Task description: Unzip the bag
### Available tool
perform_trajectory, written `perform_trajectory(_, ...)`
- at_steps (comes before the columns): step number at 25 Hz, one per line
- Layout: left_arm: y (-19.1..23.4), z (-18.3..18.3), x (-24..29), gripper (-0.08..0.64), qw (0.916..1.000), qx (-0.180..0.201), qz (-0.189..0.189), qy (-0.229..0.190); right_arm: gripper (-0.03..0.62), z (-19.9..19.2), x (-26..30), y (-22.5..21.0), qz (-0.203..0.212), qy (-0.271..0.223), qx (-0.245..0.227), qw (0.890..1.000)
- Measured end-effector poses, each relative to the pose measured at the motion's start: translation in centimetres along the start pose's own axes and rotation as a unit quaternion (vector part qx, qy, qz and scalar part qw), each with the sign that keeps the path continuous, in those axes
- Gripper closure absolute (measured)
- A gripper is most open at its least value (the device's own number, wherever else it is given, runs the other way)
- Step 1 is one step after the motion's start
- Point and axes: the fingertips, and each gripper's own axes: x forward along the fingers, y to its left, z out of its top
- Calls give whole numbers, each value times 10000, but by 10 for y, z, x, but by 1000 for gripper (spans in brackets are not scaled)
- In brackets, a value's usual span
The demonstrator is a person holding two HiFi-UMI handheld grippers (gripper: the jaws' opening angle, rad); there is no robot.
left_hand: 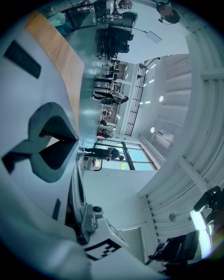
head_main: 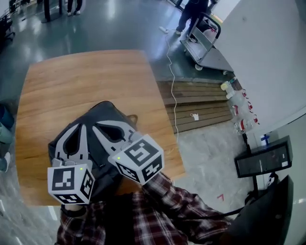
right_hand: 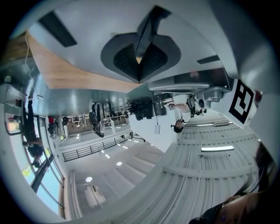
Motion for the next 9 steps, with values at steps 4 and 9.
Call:
perform_trajectory(4,-9,1,15,551,9999,4,-122,22,583,6,-5,-17,-131,-53,-15,9999)
perform_trajectory(9,-19,-9,35,551,9995,-5,-309,35,581,-1,-9,-37,-322,-78,-19,9994)
